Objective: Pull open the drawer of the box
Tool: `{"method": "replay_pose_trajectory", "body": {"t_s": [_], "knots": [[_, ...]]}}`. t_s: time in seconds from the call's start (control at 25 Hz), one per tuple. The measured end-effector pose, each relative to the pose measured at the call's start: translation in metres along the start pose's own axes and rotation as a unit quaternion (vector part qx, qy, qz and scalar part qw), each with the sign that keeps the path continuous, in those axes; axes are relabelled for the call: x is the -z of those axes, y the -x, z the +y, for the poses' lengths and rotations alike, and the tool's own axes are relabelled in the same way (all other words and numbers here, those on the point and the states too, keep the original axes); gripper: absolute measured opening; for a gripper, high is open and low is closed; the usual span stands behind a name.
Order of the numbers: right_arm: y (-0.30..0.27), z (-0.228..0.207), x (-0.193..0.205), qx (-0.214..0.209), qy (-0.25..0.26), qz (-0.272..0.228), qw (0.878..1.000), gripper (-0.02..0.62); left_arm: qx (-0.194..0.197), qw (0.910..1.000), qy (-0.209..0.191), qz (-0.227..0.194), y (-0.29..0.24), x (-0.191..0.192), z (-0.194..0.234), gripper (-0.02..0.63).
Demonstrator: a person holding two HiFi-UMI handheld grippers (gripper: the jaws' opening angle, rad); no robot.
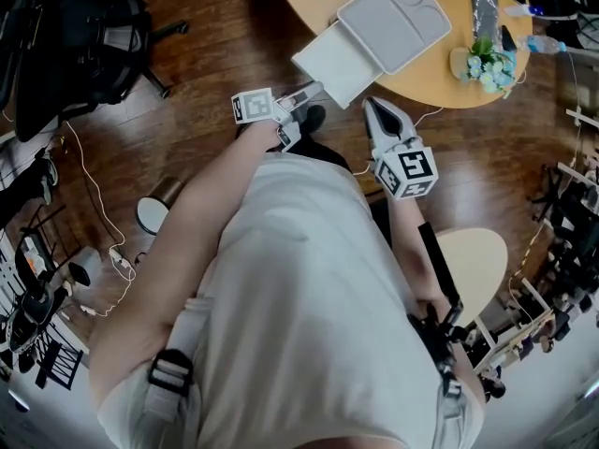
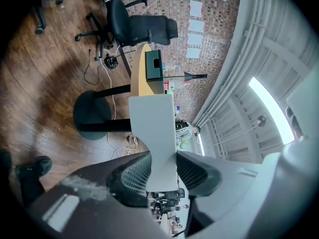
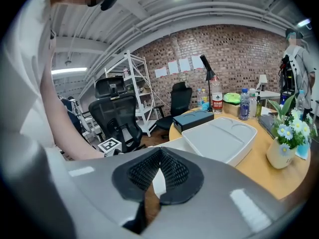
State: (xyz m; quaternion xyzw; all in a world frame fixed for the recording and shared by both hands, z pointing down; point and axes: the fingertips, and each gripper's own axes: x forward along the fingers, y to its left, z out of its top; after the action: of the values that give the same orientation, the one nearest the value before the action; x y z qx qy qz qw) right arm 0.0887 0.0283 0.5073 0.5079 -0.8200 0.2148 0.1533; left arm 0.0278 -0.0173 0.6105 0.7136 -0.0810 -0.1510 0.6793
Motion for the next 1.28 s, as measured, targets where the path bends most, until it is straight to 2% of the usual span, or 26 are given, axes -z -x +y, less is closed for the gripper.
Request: {"method": "replay_pose_trajectory", "body": {"t_s": [0.16, 0.28, 0.32, 0.4, 0.44, 0.56, 0.72, 0.84, 1.0, 1.12, 1.2, 1.28], "knots": [[0.006, 0.011, 0.002, 0.006, 0.001, -0.001, 1.000, 0.006, -0.025, 0.9997, -0.005, 0.004, 0.016, 0.005, 0.008, 0.167], [0.010, 0.016, 0.005, 0.010, 0.000, 0.000, 1.000, 0.006, -0.086, 0.9955, -0.038, 0.018, 0.032, 0.006, 0.025, 0.167], [0.011, 0.018, 0.006, 0.012, -0.001, 0.001, 1.000, 0.008, -0.094, 0.9941, -0.050, 0.023, 0.036, 0.006, 0.025, 0.167], [0.013, 0.023, 0.009, 0.015, -0.001, 0.002, 1.000, 0.008, -0.050, 0.9982, -0.030, 0.017, 0.032, 0.009, 0.014, 0.167], [0.013, 0.024, 0.011, 0.016, -0.001, 0.002, 1.000, 0.006, -0.043, 0.9988, -0.020, 0.013, 0.031, 0.010, 0.015, 0.167], [0.016, 0.026, 0.014, 0.023, -0.002, 0.001, 1.000, 0.006, -0.082, 0.9957, -0.039, 0.020, 0.039, 0.009, 0.029, 0.167], [0.022, 0.029, 0.015, 0.033, -0.002, 0.001, 0.999, 0.008, -0.061, 0.9976, -0.024, 0.022, 0.036, 0.011, 0.024, 0.172], [0.022, 0.034, 0.016, 0.034, -0.001, 0.003, 0.999, 0.008, -0.084, 0.9943, -0.056, 0.035, 0.042, 0.007, 0.025, 0.176], [0.022, 0.038, 0.014, 0.035, -0.001, -0.001, 0.999, 0.008, -0.081, 0.9944, -0.055, 0.040, 0.042, 0.013, 0.021, 0.176], [0.017, 0.043, 0.010, 0.032, 0.002, -0.006, 0.999, 0.006, -0.108, 0.9894, -0.086, 0.045, 0.060, 0.002, 0.017, 0.172], [0.012, 0.047, 0.010, 0.028, 0.007, -0.006, 1.000, 0.008, -0.099, 0.9899, -0.090, 0.045, 0.071, 0.001, 0.014, 0.165], [0.010, 0.052, 0.012, 0.024, 0.011, -0.008, 1.000, 0.008, -0.106, 0.9854, -0.119, 0.061, 0.086, 0.006, 0.013, 0.153]]}}
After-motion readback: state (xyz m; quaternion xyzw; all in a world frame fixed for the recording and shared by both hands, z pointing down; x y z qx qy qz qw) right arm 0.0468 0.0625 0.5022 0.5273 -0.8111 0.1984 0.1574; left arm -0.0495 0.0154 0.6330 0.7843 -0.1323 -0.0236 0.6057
